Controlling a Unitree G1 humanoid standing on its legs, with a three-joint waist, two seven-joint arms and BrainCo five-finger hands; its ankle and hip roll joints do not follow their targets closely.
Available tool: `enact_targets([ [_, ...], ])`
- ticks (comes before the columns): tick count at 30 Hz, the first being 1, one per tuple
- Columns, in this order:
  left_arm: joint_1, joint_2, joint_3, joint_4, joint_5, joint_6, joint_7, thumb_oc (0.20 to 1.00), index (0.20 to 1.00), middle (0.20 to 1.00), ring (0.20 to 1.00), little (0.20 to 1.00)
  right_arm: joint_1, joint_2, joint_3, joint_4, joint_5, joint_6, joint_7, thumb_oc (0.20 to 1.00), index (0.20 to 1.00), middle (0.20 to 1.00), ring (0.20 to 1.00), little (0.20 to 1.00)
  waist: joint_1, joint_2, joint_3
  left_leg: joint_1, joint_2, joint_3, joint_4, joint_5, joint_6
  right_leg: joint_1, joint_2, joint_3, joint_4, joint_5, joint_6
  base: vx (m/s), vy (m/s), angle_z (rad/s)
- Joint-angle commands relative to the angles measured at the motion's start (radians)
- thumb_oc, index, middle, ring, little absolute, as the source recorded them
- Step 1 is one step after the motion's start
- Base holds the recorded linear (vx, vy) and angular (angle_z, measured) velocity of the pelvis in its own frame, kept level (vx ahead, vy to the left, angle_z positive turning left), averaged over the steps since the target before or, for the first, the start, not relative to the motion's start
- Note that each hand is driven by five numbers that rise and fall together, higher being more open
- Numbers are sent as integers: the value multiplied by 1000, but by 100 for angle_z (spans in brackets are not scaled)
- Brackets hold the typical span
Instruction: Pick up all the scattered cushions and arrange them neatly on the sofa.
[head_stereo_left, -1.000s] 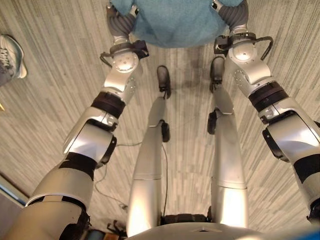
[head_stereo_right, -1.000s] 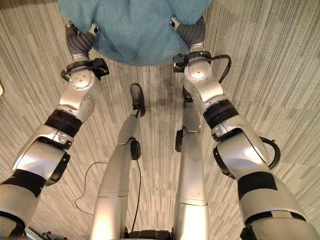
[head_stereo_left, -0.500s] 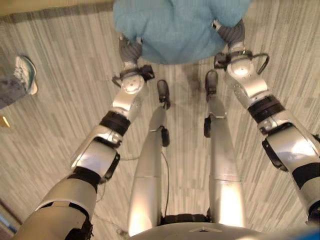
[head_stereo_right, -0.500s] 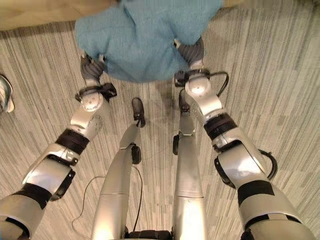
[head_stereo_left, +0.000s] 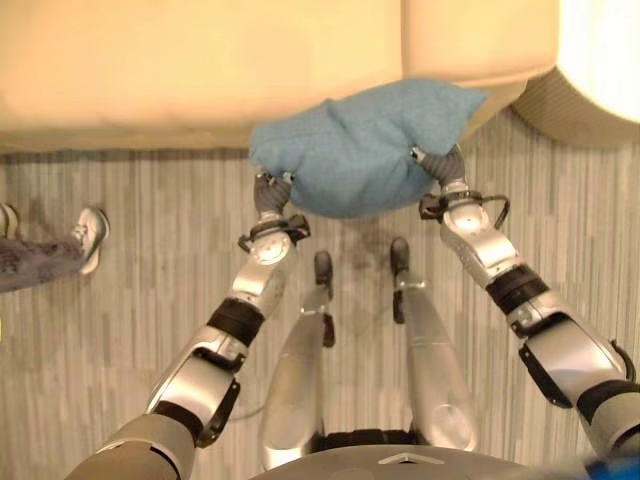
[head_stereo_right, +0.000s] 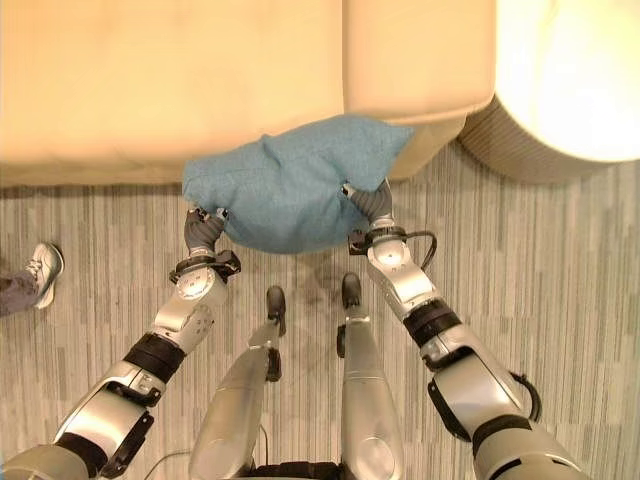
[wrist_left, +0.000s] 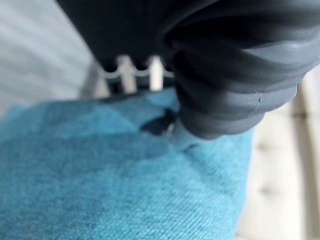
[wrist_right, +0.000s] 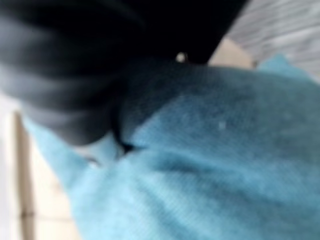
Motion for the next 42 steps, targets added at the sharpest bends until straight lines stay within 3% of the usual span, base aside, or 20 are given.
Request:
enact_targets([
  [1, -38, -36, -46, -116, 92, -68, -105, 200, 200, 200, 200, 200, -20, 172, 29, -134, -4, -87, 124, 200, 200, 200, 200, 200, 5, -33, -105, 21, 15, -63, 10, -34, -45, 141, -59, 35, -162, 37, 95, 231, 53, 10],
  [8, 18, -56, -40, -81, 99, -59, -109, 200, 200, 200, 200, 200, 30, 203, 39, -97, 4, -68, 141, 200, 200, 200, 200, 200, 12, -70, -188, 132, 5, -61, 22, -95, -26, 268, -80, 30, -212, 35, 114, 167, 78, 6],
  [9, 82, 22, 49, -149, 45, -69, -151, 200, 200, 200, 200, 200, 42, 176, 11, -117, 12, -67, 146, 200, 200, 200, 200, 200, 30, -70, -198, 147, -5, -66, 39, -118, -18, 293, -85, 31, -221, 35, 121, 218, 214, -16],
  [13, 141, 0, 61, -161, 26, -58, -145, 200, 200, 200, 200, 200, 76, 199, -3, -105, 27, -43, 168, 200, 200, 200, 200, 200, 46, -101, -240, 191, -20, -39, 63, -158, 0, 341, -116, 35, -243, 73, 157, 142, 184, -10],
  [14, 150, 5, 62, -164, 37, -53, -147, 200, 200, 200, 200, 200, 80, 204, -5, -97, 26, -37, 174, 200, 200, 200, 200, 200, 53, -108, -247, 200, -27, -35, 64, -168, 9, 342, -127, 40, -241, 99, 172, 64, 185, -24],
  [15, 163, 11, 62, -162, 43, -49, -153, 200, 200, 200, 200, 200, 87, 205, -13, -95, 29, -30, 176, 200, 200, 200, 200, 200, 58, -117, -252, 212, -41, -35, 62, -171, 22, 335, -138, 61, -215, 163, 198, 64, 185, -26],
  [16, 164, 11, 62, -162, 43, -49, -153, 200, 200, 200, 200, 200, 87, 206, -13, -95, 29, -30, 176, 200, 200, 200, 200, 200, 59, -118, -252, 213, -41, -35, 61, -171, 22, 335, -138, 62, -215, 163, 199, 69, 264, -17],
  [17, 169, 28, 57, -173, 56, -48, -159, 200, 200, 200, 200, 200, 93, 209, -28, -93, 39, -31, 177, 200, 200, 200, 200, 200, 65, -104, -253, 231, -44, -39, 35, -166, 40, 310, -125, 56, -132, 167, 187, 39, 162, 1],
  [19, 170, 27, 51, -174, 63, -46, -158, 200, 200, 200, 200, 200, 99, 210, -34, -92, 41, -33, 180, 200, 200, 200, 200, 200, 61, -99, -253, 238, -47, -44, 24, -164, 43, 302, -108, 57, -111, 155, 179, 63, 148, 2],
  [20, 168, 25, 46, -170, 67, -43, -160, 200, 200, 200, 200, 200, 106, 203, -42, -96, 41, -37, 178, 200, 200, 200, 200, 200, 53, -94, -255, 247, -55, -62, 7, -155, 46, 291, -66, 77, -98, 130, 167, 143, 183, 9],
  [21, 170, 20, 44, -158, 67, -35, -174, 200, 200, 200, 200, 200, 110, 181, -52, -102, 55, -41, 185, 200, 200, 200, 200, 200, 39, -93, -262, 260, -72, -87, -25, -141, 50, 276, 24, 97, -114, 60, 134, 121, 138, 21],
  [23, 167, 19, 41, -152, 69, -34, -178, 200, 200, 200, 200, 200, 106, 176, -48, -96, 66, -43, 186, 200, 200, 200, 200, 200, 36, -99, -264, 267, -80, -86, -38, -138, 51, 280, 44, 84, -138, 54, 118, 113, 61, 55],
  [25, 158, 20, 43, -126, 74, -27, -178, 200, 200, 200, 200, 200, 97, 174, -43, -76, 81, -52, 187, 200, 200, 200, 200, 200, 29, -117, -269, 291, -100, -94, -63, -141, 56, 264, 99, 35, -214, 68, 100, 157, 5, 29],
  [27, 157, 7, 41, -103, 67, -19, -184, 200, 200, 200, 200, 200, 100, 173, -47, -59, 91, -56, 190, 200, 200, 200, 200, 200, 15, -126, -279, 317, -129, -133, -72, -142, 59, 245, 150, 35, -225, 80, 89, 240, -31, -17],
  [29, 158, -8, 33, -92, 66, -21, -196, 200, 200, 200, 200, 200, 123, 155, -53, -73, 86, -54, 193, 200, 200, 200, 200, 200, -3, -124, -286, 321, -141, -157, -60, -152, 54, 279, 148, 85, -239, 67, 70, 169, -52, 45],
  [32, 150, -29, 20, -70, 56, -25, -203, 200, 200, 200, 200, 200, 130, 134, -60, -80, 88, -58, 189, 200, 200, 200, 200, 200, -29, -105, -301, 310, -141, -155, -11, -164, 32, 303, 143, 93, -248, 56, 48, 157, -77, 85],
  [33, 170, -15, 54, -97, -10, -32, -235, 200, 200, 200, 200, 200, 149, 95, -89, -100, 101, -54, 193, 200, 200, 200, 200, 200, -41, -88, -297, 286, -121, -96, 105, -120, -20, 347, 109, 47, -267, 57, 37, 118, -90, 24],
  [35, 162, -16, 57, -97, -49, -38, -241, 200, 200, 200, 200, 200, 136, 79, -99, -102, 105, -50, 186, 200, 200, 200, 200, 200, -45, -90, -280, 234, -99, -68, 218, -88, -43, 385, 90, 23, -269, 49, 21, 101, -103, 115],
  [39, 146, -10, 58, -68, -54, -22, -239, 200, 200, 200, 200, 200, 137, 81, -114, -86, 103, -40, 183, 200, 200, 200, 200, 200, -54, -90, -295, 196, -29, 6, 94, -92, -15, 432, 68, 9, -283, 27, 18, 104, -38, 57],
  [42, 124, 1, 54, -51, -46, -19, -232, 200, 200, 200, 200, 200, 130, 85, -113, -74, 100, -41, 179, 200, 200, 200, 200, 200, -54, -77, -299, 180, -4, 4, -8, -39, -22, 441, 78, 10, -273, 12, 18, 128, 22, 39],
])
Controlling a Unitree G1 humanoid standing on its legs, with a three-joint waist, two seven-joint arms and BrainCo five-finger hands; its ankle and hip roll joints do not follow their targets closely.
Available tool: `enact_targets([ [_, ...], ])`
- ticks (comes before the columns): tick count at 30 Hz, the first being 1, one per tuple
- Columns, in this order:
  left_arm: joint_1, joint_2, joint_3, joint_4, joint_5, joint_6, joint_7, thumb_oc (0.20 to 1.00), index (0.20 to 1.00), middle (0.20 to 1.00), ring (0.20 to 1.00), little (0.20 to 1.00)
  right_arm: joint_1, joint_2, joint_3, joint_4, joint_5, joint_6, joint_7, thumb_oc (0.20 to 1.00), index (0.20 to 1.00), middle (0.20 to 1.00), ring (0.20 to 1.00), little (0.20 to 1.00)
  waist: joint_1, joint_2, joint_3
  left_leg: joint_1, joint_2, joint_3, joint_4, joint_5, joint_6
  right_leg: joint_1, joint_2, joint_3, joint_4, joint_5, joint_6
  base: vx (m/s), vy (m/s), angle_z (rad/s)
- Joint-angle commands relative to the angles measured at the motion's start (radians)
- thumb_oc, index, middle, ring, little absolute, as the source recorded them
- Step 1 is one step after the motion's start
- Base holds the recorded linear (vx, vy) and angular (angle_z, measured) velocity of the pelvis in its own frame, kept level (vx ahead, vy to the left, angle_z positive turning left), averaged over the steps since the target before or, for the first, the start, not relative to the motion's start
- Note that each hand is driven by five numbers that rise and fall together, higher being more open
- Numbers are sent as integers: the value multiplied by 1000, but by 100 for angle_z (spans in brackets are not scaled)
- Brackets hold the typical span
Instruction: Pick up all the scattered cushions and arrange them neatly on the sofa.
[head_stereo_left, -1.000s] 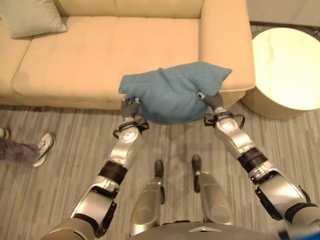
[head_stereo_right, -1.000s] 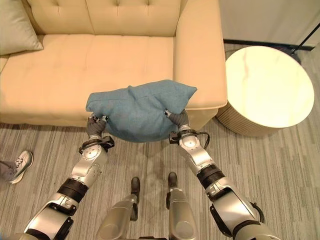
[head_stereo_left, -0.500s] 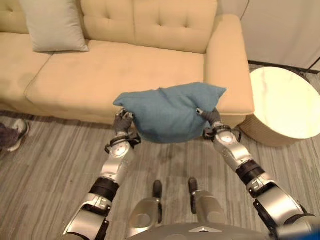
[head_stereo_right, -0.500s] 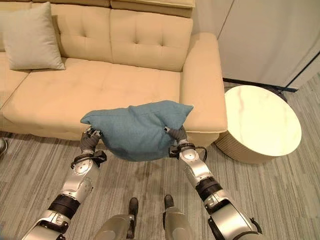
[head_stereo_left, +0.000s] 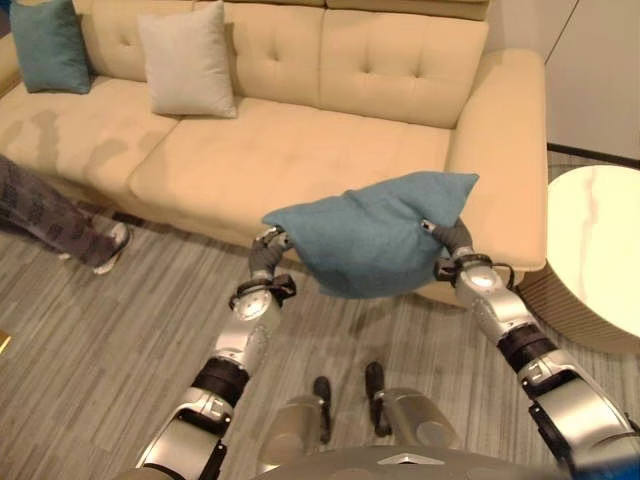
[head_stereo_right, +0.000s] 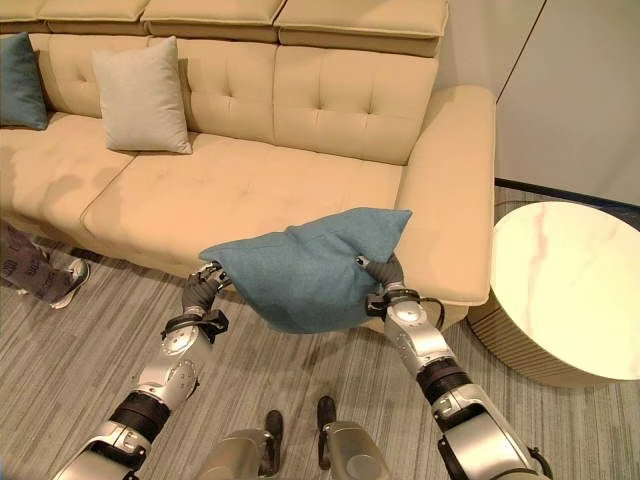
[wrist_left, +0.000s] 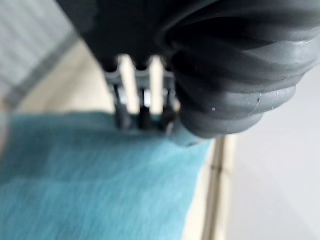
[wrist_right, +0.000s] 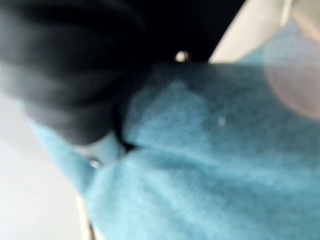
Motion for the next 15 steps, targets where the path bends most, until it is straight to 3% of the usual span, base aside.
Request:
enact_targets([
  [1, -87, 26, 4, -17, 12, -66, -34, 200, 200, 200, 200, 200, -130, 67, 10, -83, 0, -101, 37, 200, 200, 200, 200, 200, -9, -5, -39, -16, 21, 0, -109, 55, 14, 103, 8, 108, -42, 10, 130, 91, 44, 23],
  [4, -79, 23, 8, -27, 19, -71, -24, 200, 200, 200, 200, 200, -125, 75, 11, -75, -21, -95, 28, 200, 200, 200, 200, 200, 6, 4, -31, -50, 26, -24, -135, 80, -2, 140, 5, 145, -34, -12, 131, 210, 132, -4],
  [8, -46, 30, 14, -58, 23, -69, -27, 200, 200, 200, 200, 200, -102, 86, 12, -79, -42, -80, 38, 200, 200, 200, 200, 200, 15, 10, -40, -18, 32, -16, -113, 61, 7, 168, -5, 175, -41, -28, 141, 164, 141, -69],
  [13, -42, 45, 13, -118, 33, -68, -23, 200, 200, 200, 200, 200, -111, 106, 16, -86, -49, -65, 41, 200, 200, 200, 200, 200, 62, -19, -53, -17, -1, 9, -32, -24, 55, 196, -82, 231, -64, -13, 199, 161, 227, -51],
  [15, -45, 63, 20, -139, 45, -65, -18, 200, 200, 200, 200, 200, -128, 118, 12, -86, -52, -61, 48, 200, 200, 200, 200, 200, 75, -30, -55, -7, -19, 36, -14, -59, 85, 155, -110, 262, 10, 55, 248, 123, 265, -63],
])
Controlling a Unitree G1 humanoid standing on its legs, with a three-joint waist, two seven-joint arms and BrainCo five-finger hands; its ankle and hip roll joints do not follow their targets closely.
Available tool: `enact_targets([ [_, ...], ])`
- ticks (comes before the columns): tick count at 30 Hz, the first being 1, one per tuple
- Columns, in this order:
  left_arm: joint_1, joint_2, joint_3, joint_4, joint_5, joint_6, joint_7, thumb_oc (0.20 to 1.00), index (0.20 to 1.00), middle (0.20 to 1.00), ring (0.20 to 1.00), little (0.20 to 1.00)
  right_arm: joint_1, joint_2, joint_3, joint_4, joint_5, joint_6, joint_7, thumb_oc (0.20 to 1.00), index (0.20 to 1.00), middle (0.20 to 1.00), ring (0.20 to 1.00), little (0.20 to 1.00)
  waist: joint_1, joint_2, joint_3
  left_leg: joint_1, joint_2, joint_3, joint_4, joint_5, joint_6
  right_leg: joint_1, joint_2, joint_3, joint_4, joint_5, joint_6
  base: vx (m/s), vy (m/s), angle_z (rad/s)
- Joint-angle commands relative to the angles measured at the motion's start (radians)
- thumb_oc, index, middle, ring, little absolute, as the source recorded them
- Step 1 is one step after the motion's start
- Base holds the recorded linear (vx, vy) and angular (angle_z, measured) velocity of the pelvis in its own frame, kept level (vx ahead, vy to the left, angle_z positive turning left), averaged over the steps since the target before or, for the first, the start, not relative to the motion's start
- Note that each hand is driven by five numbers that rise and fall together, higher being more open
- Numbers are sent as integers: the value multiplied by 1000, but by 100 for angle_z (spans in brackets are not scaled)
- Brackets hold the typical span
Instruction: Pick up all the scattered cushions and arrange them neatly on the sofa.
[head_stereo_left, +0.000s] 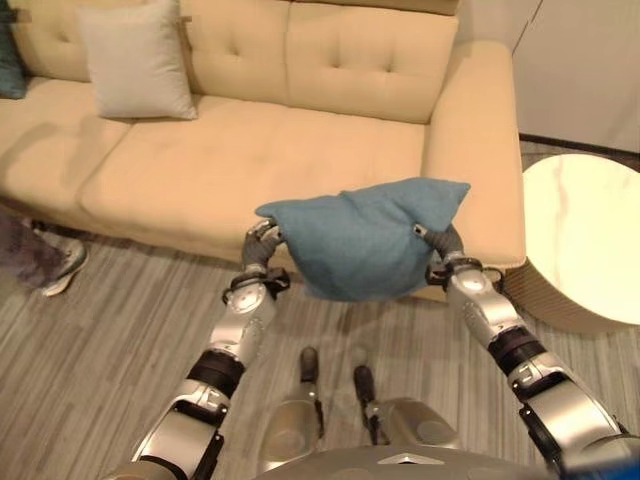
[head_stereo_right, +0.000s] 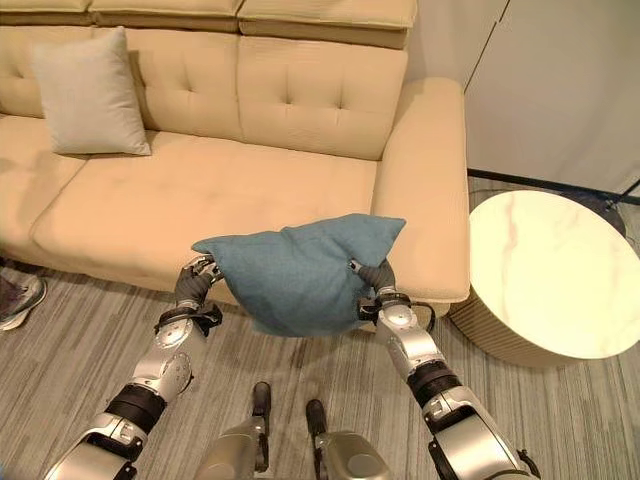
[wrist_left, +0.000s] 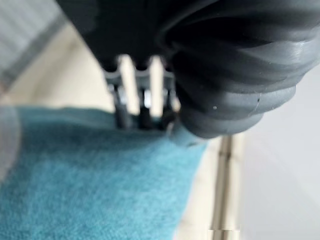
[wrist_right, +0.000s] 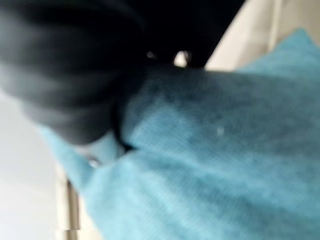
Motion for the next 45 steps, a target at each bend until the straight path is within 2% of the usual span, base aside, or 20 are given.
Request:
enact_targets([
  [1, -51, 35, 2, -164, 43, -64, -21, 200, 200, 200, 200, 200, -134, 82, 6, -100, -18, -79, 57, 200, 200, 200, 200, 200, 39, -59, -78, -33, -41, 68, 119, -113, 40, 35, -197, 44, 132, 2, 228, 61, 196, -73],
  [2, -71, 56, -3, -170, 58, -67, -19, 200, 200, 200, 200, 200, -155, 90, 5, -98, -16, -78, 58, 200, 200, 200, 200, 200, 42, -59, -74, -22, -48, 79, 120, -130, 50, 4, -202, 41, 190, 22, 241, 36, 122, -52],
  [4, -87, 67, -3, -171, 66, -70, -16, 200, 200, 200, 200, 200, -163, 82, -7, -99, -11, -80, 56, 200, 200, 200, 200, 200, 42, -63, -74, -14, -54, 82, 122, -138, 52, -7, -199, 31, 192, 26, 239, 93, 167, -15],
  [5, -98, 61, -14, -168, 66, -68, -23, 200, 200, 200, 200, 200, -165, 76, -15, -86, 1, -82, 58, 200, 200, 200, 200, 200, 33, -67, -80, 8, -71, 69, 104, -140, 57, -29, -158, 42, 170, 17, 224, 119, 155, 2],
  [6, -98, 61, -14, -167, 66, -68, -23, 200, 200, 200, 200, 200, -165, 76, -15, -85, 1, -83, 58, 200, 200, 200, 200, 200, 32, -67, -79, 10, -72, 68, 103, -140, 57, -28, -158, 41, 171, 16, 224, 116, 144, 10],
  [7, -105, 60, -17, -163, 65, -68, -24, 200, 200, 200, 200, 200, -175, 68, -10, -83, 8, -84, 62, 200, 200, 200, 200, 200, 25, -67, -77, 22, -78, 63, 86, -137, 59, -55, -139, 24, 161, 18, 210, 49, 69, 22],
  [10, -105, 67, -14, -170, 63, -68, -23, 200, 200, 200, 200, 200, -204, 66, 0, -69, 10, -80, 60, 200, 200, 200, 200, 200, 27, -68, -78, 32, -84, 69, 75, -130, 56, -48, -132, -69, 171, -2, 195, 58, 82, 20],
  [11, -106, 59, -17, -165, 56, -71, -23, 200, 200, 200, 200, 200, -201, 64, 0, -62, 15, -86, 62, 200, 200, 200, 200, 200, 28, -71, -79, 37, -94, 58, 67, -127, 56, -37, -101, -52, 155, -29, 180, 91, 38, 16],
  [29, -63, 39, -2, -165, 77, -40, -34, 200, 200, 200, 200, 200, -151, 58, -4, -56, 3, -71, 73, 200, 200, 200, 200, 200, 30, -62, -127, 121, -110, 60, -23, -126, 54, 78, -123, -94, -23, -14, 170, 60, -12, 6],
  [30, 247, -30, 74, -128, 185, 85, -72, 200, 200, 200, 200, 200, 237, 18, -146, -85, -159, -8, 51, 200, 200, 200, 200, 200, 11, -83, -177, 142, -34, 68, 0, -151, 7, 58, -143, -218, -93, 2, 166, 36, 14, 3],
  [45, 280, -37, 90, -168, 188, 93, -65, 200, 200, 200, 200, 200, 261, 24, -144, -108, -168, -10, 64, 200, 200, 200, 200, 200, 26, -83, -184, 192, -34, 79, -39, -144, 11, 90, -138, -222, -125, 11, 175, 34, 14, -3],
])
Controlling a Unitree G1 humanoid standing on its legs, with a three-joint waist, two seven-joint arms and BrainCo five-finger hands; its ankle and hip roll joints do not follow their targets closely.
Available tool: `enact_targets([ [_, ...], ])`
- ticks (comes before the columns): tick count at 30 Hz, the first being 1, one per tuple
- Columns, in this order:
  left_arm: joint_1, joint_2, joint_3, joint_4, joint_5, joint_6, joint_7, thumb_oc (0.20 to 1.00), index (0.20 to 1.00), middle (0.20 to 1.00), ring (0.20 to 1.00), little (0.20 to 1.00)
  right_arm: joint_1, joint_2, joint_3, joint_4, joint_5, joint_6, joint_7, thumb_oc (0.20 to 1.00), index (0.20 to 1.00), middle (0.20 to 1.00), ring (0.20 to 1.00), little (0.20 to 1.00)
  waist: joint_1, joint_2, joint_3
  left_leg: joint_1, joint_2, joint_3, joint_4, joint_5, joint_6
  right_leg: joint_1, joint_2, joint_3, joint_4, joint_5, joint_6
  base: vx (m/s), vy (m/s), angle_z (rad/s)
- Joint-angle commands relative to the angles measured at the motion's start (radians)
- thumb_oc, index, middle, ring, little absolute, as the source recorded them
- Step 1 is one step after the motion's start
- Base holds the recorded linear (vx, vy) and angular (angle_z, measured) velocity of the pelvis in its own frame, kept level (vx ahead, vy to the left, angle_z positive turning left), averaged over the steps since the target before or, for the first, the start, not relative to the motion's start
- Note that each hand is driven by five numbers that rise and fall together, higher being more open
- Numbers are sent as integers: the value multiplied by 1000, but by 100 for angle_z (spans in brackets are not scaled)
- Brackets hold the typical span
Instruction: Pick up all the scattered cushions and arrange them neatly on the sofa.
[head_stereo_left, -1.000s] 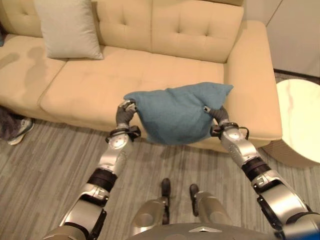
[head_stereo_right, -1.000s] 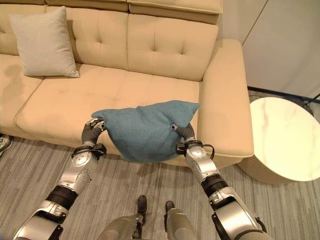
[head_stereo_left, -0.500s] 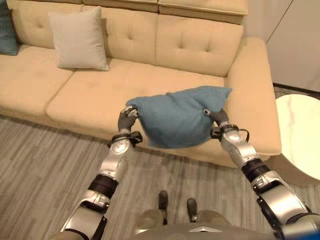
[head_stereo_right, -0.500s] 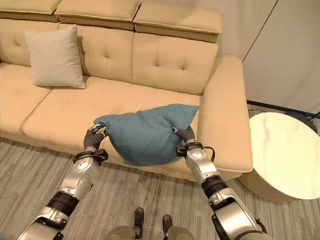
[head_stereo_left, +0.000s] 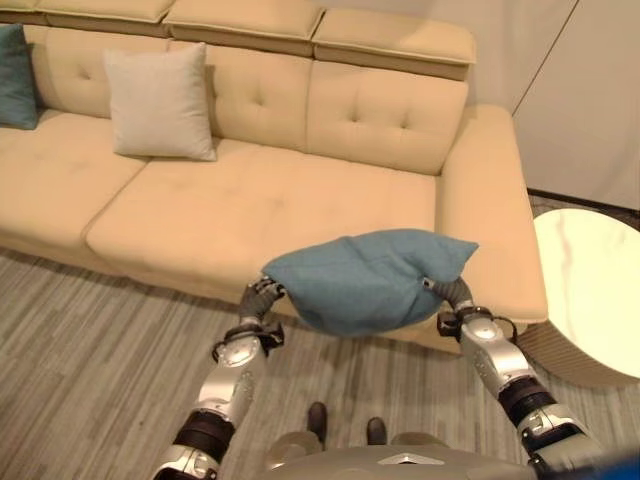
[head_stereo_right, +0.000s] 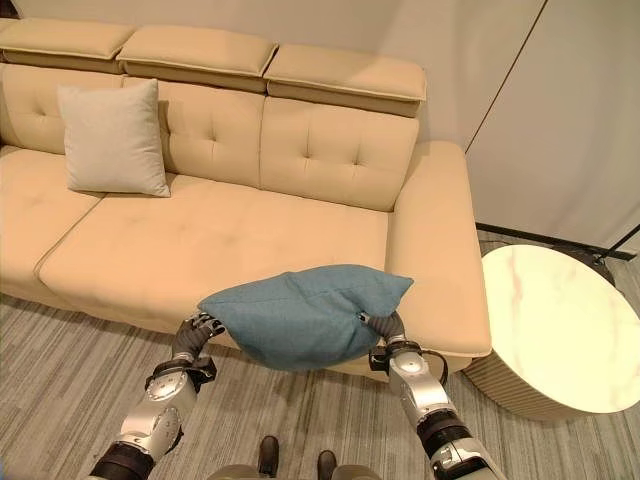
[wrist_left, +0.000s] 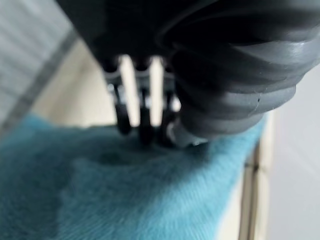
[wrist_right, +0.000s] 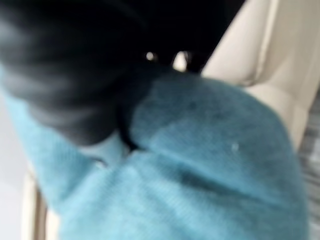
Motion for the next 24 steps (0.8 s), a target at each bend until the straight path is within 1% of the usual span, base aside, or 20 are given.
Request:
enact_targets([
  [1, -24, 4, 28, -42, 29, -40, -16, 200, 200, 200, 200, 200, 8, -1, -49, -95, 0, -66, -3, 200, 200, 200, 200, 200, -9, -63, -57, 17, 3, 54, 54, -98, -34, 23, -73, -59, -152, 115, 105, 53, 24, -4],
  [13, -14, 4, 51, -26, 23, -41, -12, 200, 200, 200, 200, 200, 15, -14, -64, -111, -3, -66, -2, 200, 200, 200, 200, 200, -10, -52, -67, 36, 3, 60, 27, -93, -34, 27, -71, -58, -152, 110, 108, 22, 11, 0],
  [19, 11, -7, 63, 21, 49, -30, 3, 200, 200, 200, 200, 200, 22, -17, -67, -123, -2, -69, -3, 200, 200, 200, 200, 200, -10, -47, -70, 51, 5, 60, 17, -92, -35, 37, -70, -59, -152, 103, 107, 7, 1, 0],
  [21, 19, -14, 71, 37, 61, -26, 20, 1000, 1000, 1000, 1000, 1000, 24, -17, -66, -131, -4, -72, -7, 200, 200, 200, 200, 200, -11, -46, -70, 52, 5, 61, 17, -91, -36, 37, -69, -60, -152, 103, 106, 0, 0, 0],
  [24, 32, -24, 83, 46, 71, -21, 39, 1000, 1000, 1000, 1000, 1000, 30, -19, -65, -141, -5, -71, -11, 200, 200, 200, 200, 200, -12, -45, -71, 53, 6, 60, 16, -91, -37, 38, -69, -61, -152, 101, 105, 0, 0, 0],
])
